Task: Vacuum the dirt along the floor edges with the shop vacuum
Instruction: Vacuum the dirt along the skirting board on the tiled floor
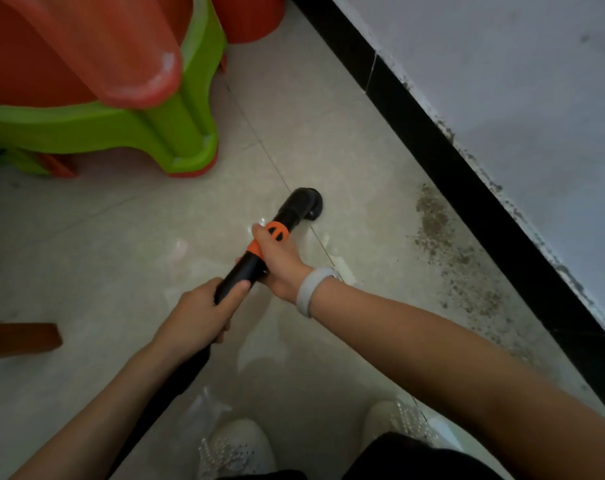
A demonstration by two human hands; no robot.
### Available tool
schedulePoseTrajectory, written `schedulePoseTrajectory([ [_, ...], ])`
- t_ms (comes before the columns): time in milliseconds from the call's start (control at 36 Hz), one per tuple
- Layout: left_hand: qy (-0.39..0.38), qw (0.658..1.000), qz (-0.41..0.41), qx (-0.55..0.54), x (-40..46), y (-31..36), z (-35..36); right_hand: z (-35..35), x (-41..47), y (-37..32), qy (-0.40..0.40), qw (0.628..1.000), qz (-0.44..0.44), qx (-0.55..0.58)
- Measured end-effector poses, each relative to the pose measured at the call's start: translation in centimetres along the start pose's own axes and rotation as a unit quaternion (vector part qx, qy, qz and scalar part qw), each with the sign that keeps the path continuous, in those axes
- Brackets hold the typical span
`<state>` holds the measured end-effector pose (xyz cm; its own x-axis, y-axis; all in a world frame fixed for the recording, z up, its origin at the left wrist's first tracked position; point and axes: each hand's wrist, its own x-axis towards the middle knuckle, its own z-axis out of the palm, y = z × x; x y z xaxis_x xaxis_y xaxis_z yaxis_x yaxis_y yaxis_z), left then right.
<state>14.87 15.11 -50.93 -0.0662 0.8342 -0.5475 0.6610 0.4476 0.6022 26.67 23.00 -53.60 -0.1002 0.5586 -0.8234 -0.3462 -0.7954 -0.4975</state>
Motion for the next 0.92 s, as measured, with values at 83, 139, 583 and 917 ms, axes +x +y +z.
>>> schedulePoseTrajectory([
  [83, 0.044, 0.997, -0.028, 0.058, -0.9, -1.2, -1.5, 2.5, 1.7, 0.1, 0.012, 1.0, 0.003, -0.024],
  [139, 0.058, 0.994, -0.049, 0.083, -1.5, -1.9, -2.2, 3.3, 1.8, 0.4, -0.004, 1.0, 0.013, -0.013],
  [583, -0.273, 0.961, -0.048, -0.021, -4.2, -2.8, 1.2, -4.5, -4.7, 7.6, 0.087, 0.988, 0.064, 0.11],
  [917, -0.34, 0.94, -0.014, 0.003, -2.6, -1.5, 0.8, -7.1, -7.0, 6.4, 0.11, 0.979, 0.098, 0.142],
])
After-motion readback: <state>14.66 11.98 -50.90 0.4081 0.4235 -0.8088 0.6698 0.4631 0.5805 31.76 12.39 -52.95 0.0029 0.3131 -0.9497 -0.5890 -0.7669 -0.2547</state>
